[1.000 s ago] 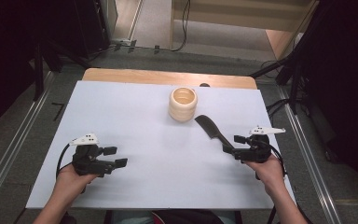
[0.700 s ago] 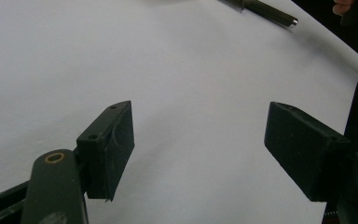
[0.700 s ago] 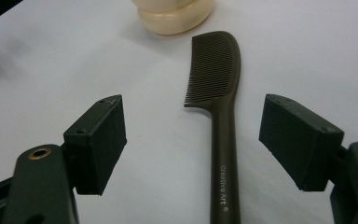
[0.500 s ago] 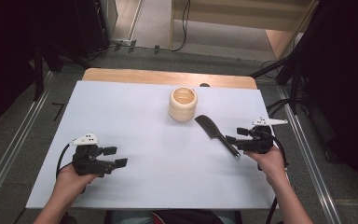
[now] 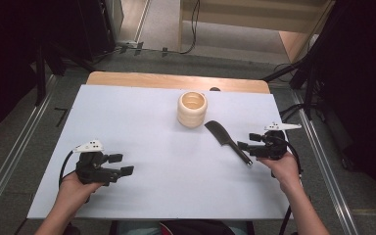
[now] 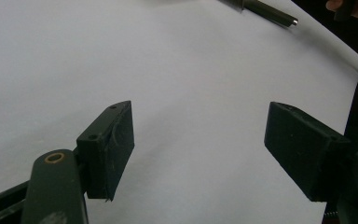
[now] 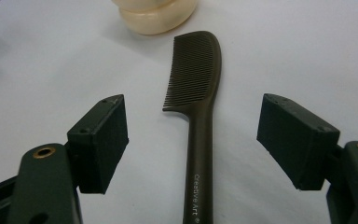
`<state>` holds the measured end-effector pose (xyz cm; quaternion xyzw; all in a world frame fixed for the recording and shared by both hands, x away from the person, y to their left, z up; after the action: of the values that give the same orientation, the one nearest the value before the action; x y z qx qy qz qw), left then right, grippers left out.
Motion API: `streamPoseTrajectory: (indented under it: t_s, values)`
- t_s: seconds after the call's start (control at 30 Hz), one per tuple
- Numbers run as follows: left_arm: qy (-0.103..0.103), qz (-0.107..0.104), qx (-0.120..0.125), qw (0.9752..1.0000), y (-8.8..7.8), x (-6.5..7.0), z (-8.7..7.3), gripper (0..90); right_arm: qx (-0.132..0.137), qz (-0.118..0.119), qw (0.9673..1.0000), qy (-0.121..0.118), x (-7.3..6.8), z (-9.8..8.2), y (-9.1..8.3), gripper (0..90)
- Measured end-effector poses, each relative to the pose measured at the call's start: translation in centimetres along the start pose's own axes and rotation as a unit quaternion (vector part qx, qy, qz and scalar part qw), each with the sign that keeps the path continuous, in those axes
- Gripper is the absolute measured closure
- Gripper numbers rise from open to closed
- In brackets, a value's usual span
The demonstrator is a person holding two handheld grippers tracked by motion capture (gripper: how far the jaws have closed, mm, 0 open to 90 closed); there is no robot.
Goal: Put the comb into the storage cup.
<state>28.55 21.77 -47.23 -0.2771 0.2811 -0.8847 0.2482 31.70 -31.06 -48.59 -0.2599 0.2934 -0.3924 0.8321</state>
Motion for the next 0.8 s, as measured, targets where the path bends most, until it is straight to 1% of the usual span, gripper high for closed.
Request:
streamPoseTrajectory:
  t_s: [0.23, 0.3, 0.4, 0.57, 0.8]
  values:
    - [0.000, 0.000, 0.001, 1.0000, 0.0, 0.0, 0.0, 25.0, -0.014, -0.002, 0.9999, -0.003, 0.0, -0.2, 0.3, 23.8]
    - [0.000, 0.000, 0.000, 1.0000, 0.0, 0.0, 0.0, 25.0, -0.019, -0.002, 0.9998, -0.006, 0.0, -0.3, 0.4, 25.4]
    - [0.000, 0.001, 0.000, 1.0000, 0.0, 0.0, 0.0, 25.0, -0.030, -0.005, 0.9995, -0.004, 0.0, -0.4, 0.4, 27.4]
    - [0.000, 0.000, 0.000, 1.0000, -0.1, 0.0, 0.0, 25.0, -0.057, -0.012, 0.9983, -0.005, 0.1, -0.7, 0.6, 31.0]
    - [0.000, 0.001, 0.000, 1.0000, -0.1, 0.0, 0.0, 25.0, -0.096, -0.023, 0.9949, -0.020, -0.2, -1.1, 1.0, 36.4]
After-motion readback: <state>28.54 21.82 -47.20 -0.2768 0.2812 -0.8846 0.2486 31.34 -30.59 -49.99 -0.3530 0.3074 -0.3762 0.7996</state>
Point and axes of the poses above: each handheld gripper's, and its own axes: y roughly forward along the jaws, z roughly out of its top, x roughly to its right, the point moved 1 cm from there along y, roughly forward along the jaws, and after that the axes turned 4 degrees about -x, right-handed, at the moved point
